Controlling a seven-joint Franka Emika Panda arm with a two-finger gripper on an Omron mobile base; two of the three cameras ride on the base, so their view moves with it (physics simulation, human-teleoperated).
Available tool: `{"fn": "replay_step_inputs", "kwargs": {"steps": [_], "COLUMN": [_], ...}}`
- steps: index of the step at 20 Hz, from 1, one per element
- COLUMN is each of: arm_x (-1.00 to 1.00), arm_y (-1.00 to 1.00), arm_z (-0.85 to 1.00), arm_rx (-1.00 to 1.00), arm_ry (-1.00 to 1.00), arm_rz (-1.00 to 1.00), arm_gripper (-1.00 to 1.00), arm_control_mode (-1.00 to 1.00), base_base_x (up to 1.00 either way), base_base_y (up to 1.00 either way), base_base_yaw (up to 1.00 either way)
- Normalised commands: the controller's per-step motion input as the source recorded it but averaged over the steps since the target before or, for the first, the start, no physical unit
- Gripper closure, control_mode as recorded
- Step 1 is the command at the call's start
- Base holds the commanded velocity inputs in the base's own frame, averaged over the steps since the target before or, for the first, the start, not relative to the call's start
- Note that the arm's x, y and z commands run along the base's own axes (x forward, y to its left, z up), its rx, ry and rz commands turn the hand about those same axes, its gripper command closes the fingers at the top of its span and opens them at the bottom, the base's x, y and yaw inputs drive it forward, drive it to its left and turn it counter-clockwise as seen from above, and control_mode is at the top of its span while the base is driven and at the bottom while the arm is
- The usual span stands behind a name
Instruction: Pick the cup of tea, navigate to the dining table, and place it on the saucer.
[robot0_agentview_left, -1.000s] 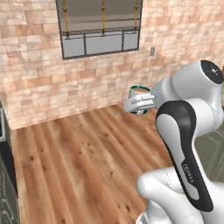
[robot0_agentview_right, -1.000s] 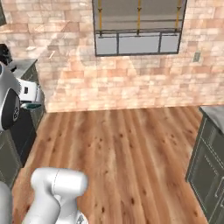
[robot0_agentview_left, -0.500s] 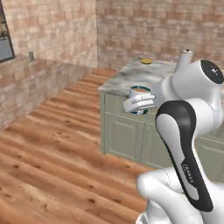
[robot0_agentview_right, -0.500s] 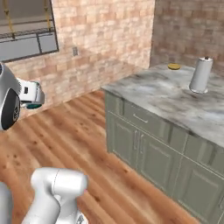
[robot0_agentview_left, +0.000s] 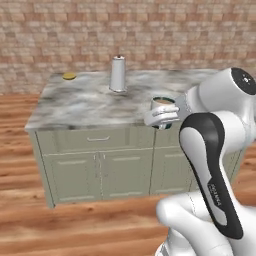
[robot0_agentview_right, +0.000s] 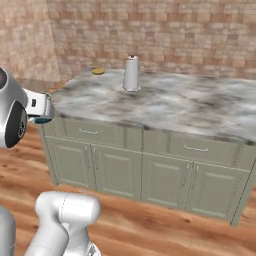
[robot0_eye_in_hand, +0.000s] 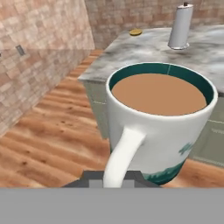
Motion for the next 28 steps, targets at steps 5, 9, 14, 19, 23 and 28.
{"fn": "replay_step_inputs", "kwargs": {"steps": [5, 9, 14, 19, 23, 28], "arm_x": [0.00, 0.00, 0.00, 0.00, 0.00, 0.00], "arm_y": [0.00, 0.00, 0.00, 0.00, 0.00, 0.00], "arm_z": [0.00, 0.00, 0.00, 0.00, 0.00, 0.00], "arm_rx": [0.00, 0.00, 0.00, 0.00, 0.00, 0.00], "arm_ry": [0.00, 0.00, 0.00, 0.00, 0.00, 0.00], "arm_rz": [0.00, 0.00, 0.00, 0.00, 0.00, 0.00], "arm_gripper": [1.00, 1.00, 1.00, 1.00, 1.00, 1.00], "arm_control_mode": [1.00, 1.00, 1.00, 1.00, 1.00, 1.00], "base_base_x": [0.56, 0.31, 0.62, 0.92, 1.00, 0.96], "base_base_y": [1.00, 1.00, 1.00, 1.00, 1.00, 1.00], "base_base_yaw": [-0.10, 0.00, -0.04, -0.18, -0.27, -0.28]}}
